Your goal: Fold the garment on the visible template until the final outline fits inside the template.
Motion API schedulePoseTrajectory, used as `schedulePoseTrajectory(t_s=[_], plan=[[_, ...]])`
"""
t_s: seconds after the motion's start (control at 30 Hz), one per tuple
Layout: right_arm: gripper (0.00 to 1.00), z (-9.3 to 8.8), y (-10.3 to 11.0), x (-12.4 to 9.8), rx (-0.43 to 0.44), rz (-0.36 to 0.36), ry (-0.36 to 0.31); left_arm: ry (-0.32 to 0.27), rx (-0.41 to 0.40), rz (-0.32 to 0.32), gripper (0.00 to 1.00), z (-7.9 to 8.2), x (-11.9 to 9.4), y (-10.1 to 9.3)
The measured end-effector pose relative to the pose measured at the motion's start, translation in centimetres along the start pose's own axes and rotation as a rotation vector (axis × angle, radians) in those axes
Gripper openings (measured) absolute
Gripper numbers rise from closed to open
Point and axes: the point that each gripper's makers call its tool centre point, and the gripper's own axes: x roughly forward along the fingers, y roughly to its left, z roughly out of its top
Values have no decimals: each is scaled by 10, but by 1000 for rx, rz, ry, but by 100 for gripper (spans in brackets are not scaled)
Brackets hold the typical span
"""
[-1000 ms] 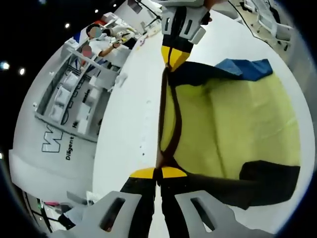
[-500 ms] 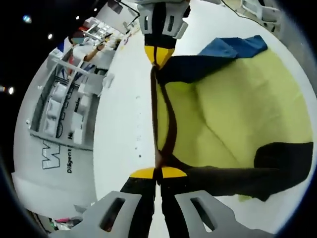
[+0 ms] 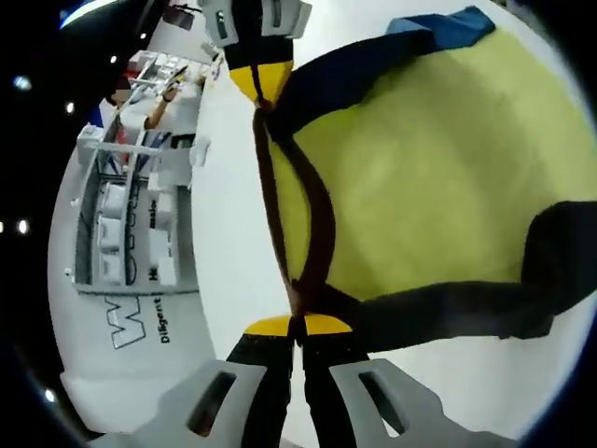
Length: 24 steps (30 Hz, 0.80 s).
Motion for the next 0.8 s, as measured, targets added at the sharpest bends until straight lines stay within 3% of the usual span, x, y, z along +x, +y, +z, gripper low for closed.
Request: schedulePoseTrajectory(t_s=[0.17, 0.4, 0.8], plan=[[0, -5, -1, 9, 8, -1, 19, 22, -11, 9, 1, -2, 8, 2], [0, -11, -7, 20, 11, -13, 38, 61, 78, 19, 1, -2, 19, 4], [0, -20, -2, 35, 21, -6, 57, 93, 24, 0, 1, -8, 38, -2]])
